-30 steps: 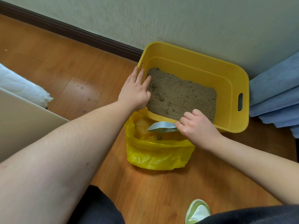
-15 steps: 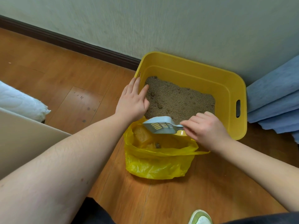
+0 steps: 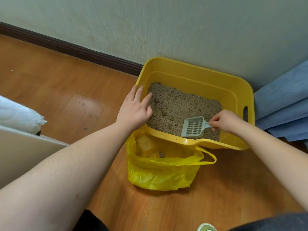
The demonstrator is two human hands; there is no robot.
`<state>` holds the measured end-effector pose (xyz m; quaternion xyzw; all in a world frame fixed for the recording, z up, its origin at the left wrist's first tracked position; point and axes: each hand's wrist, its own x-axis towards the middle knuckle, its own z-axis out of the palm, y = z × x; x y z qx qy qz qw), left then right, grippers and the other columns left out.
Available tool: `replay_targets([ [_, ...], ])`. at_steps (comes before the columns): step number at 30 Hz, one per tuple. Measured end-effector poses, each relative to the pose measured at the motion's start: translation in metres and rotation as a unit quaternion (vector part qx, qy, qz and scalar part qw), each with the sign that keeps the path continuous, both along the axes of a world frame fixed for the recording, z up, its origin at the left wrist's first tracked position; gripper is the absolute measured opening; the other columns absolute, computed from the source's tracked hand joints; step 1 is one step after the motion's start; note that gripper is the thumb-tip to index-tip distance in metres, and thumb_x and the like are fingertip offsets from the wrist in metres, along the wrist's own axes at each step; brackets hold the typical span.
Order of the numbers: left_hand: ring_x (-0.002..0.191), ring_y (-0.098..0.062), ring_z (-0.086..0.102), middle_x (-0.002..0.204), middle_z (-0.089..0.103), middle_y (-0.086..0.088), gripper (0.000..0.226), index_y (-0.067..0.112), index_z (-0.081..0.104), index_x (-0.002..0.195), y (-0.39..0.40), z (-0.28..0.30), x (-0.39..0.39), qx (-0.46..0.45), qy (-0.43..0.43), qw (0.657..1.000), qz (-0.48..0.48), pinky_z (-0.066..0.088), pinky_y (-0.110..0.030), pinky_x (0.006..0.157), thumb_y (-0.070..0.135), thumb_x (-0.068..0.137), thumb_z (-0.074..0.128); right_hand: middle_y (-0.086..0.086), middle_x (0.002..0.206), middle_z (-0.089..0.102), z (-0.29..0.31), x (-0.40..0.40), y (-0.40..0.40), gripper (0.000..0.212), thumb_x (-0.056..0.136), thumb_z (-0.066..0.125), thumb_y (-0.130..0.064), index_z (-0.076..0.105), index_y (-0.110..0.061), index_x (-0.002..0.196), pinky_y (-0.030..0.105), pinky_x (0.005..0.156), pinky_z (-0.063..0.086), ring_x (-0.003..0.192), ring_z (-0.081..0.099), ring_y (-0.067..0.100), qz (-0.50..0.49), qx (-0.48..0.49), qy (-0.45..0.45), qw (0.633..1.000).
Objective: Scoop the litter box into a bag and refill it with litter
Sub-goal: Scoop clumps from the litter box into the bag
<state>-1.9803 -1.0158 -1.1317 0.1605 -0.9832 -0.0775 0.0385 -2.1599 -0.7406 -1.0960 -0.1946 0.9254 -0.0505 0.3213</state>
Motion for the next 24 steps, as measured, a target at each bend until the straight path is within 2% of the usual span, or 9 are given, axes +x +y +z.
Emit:
replay_targets([
  [5, 0.147, -0.036, 0.013, 0.157, 0.028, -0.015, 0.065, 0.022, 0.040, 0.147, 0.000, -0.001, 0.000, -0.012, -0.021, 1.000, -0.004, 0.023, -0.052, 0.117, 0.051, 0.091, 0.024, -0.001, 0.076, 0.073, -0.025, 0.009, -0.019, 0.020, 0.093, 0.060, -0.022, 0.073, -0.013, 0.105, 0.022, 0.044, 0.030, 0.047, 0.041, 0.007, -0.049, -0.010, -0.052, 0.997],
  [9, 0.147, -0.037, 0.014, 0.156, 0.029, -0.015, 0.065, 0.021, 0.040, 0.147, 0.000, 0.000, -0.001, -0.016, -0.023, 1.000, -0.005, 0.023, -0.052, 0.116, 0.050, 0.091, 0.024, 0.004, 0.083, 0.072, -0.041, 0.015, -0.037, 0.024, 0.095, 0.058, -0.023, 0.070, -0.010, 0.110, 0.025, 0.050, 0.034, 0.054, 0.047, 0.008, -0.096, -0.039, -0.080, 0.991],
  [12, 0.146, -0.038, 0.016, 0.155, 0.031, -0.017, 0.063, 0.019, 0.042, 0.146, 0.000, 0.001, -0.002, -0.019, -0.017, 1.000, -0.007, 0.024, -0.052, 0.116, 0.047, 0.091, 0.026, 0.003, 0.080, 0.067, -0.049, 0.018, -0.047, 0.025, 0.096, 0.056, -0.025, 0.070, -0.009, 0.109, 0.026, 0.055, 0.037, 0.064, 0.051, 0.011, -0.141, -0.060, -0.109, 0.982],
  [15, 0.145, -0.040, 0.020, 0.153, 0.035, -0.018, 0.061, 0.017, 0.045, 0.144, 0.001, 0.001, 0.000, -0.019, -0.006, 1.000, -0.005, 0.026, -0.052, 0.116, 0.044, 0.091, 0.029, 0.001, 0.075, 0.060, -0.060, 0.019, -0.055, 0.028, 0.098, 0.052, -0.026, 0.066, -0.008, 0.115, 0.025, 0.056, 0.038, 0.063, 0.049, 0.011, -0.165, -0.075, -0.132, 0.975],
  [18, 0.144, -0.041, 0.023, 0.151, 0.037, -0.019, 0.060, 0.015, 0.047, 0.143, 0.001, 0.001, -0.001, -0.023, 0.001, 1.000, -0.007, 0.027, -0.052, 0.115, 0.041, 0.092, 0.030, -0.001, 0.074, 0.057, -0.069, 0.020, -0.061, 0.030, 0.100, 0.048, -0.029, 0.063, -0.013, 0.120, 0.025, 0.050, 0.031, 0.057, 0.043, 0.009, -0.151, -0.079, -0.127, 0.977],
  [24, 0.146, -0.038, 0.018, 0.155, 0.032, -0.017, 0.061, 0.014, 0.047, 0.142, 0.002, 0.002, -0.002, -0.012, -0.009, 1.000, 0.000, 0.024, -0.050, 0.117, 0.042, 0.091, 0.027, -0.001, 0.072, 0.058, -0.084, 0.014, -0.086, 0.030, 0.100, 0.046, -0.031, 0.066, -0.015, 0.116, 0.024, 0.048, 0.030, 0.054, 0.042, 0.012, -0.122, -0.092, -0.104, 0.983],
])
